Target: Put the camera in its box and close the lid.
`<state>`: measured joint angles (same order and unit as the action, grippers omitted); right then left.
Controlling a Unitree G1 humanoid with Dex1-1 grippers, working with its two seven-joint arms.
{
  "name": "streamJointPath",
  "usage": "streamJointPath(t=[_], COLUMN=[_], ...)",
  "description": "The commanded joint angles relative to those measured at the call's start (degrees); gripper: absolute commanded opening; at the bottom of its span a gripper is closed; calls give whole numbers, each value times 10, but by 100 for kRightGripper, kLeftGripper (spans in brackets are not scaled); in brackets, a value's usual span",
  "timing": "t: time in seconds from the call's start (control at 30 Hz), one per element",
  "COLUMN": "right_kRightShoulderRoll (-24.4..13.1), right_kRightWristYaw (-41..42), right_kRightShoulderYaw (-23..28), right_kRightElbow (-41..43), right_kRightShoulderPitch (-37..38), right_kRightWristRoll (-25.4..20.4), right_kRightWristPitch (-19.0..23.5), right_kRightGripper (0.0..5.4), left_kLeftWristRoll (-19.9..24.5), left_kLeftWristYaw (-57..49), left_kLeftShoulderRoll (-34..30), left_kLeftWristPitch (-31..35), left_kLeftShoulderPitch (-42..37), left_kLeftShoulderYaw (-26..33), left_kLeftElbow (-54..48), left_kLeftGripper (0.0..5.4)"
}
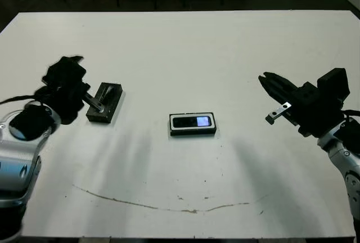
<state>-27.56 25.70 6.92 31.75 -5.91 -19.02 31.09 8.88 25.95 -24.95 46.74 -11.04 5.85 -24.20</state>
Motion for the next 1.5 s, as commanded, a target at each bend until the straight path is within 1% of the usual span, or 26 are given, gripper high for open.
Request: streamJointPath(t=[0.03, 0.13, 0.2, 0.33, 0.47, 0.63, 0.73, 0.93, 1.03, 1.13, 1.23, 1.5], right_kRightShoulderRoll=[-4, -4, -3, -2, -7, -5, -4, -5, -4, -6, -6, -8], right_kRightWristYaw=[0, 2, 3, 1, -3, -2, -3, -1, 4, 4, 5, 4], right_kRightShoulderYaw=[0, 0, 0, -2, -6, -5, -4, -4, -4, -3, -1, -3], right_kRightElbow=[0, -1, -4, -4, 1, -1, 0, -2, -8, -7, -8, -7], right_kRightShoulderPitch=[9, 9, 9, 10, 11, 14, 15, 15, 16, 16, 17, 16], right_kRightWristRoll=[-3, -5, -5, -8, 0, -1, -3, -4, -5, -6, -7, -5], right_kRightWristPitch=[8, 9, 5, 9, 9, 5, 8, 6, -4, -1, 0, 1], right_kRightGripper=[0, 0, 0, 0, 0, 0, 0, 0, 0, 0, 0, 0], left_kLeftWristRoll=[22, 33, 31, -2, -15, -45, -40, -14, -18, -31, -35, 7], left_kLeftWristYaw=[-15, -28, -42, -75, -90, -91, -89, -77, -77, -80, -83, -91], left_kLeftShoulderRoll=[19, 26, 29, 30, 32, 12, 18, 33, 30, 26, 27, 53], left_kLeftWristPitch=[35, 66, 76, 21, 8, -8, -2, 4, -1, -9, -24, 18], left_kLeftShoulderPitch=[-7, -15, -17, -1, 0, -3, -10, -13, -14, -17, -18, -20], left_kLeftShoulderYaw=[8, 8, 4, -18, -32, -64, -61, -54, -63, -73, -69, -16], left_kLeftElbow=[34, 53, 59, 70, 88, 102, 116, 140, 150, 162, 187, 214], left_kLeftGripper=[538, 538, 538, 538, 538, 538, 538, 538, 538, 538, 538, 538])
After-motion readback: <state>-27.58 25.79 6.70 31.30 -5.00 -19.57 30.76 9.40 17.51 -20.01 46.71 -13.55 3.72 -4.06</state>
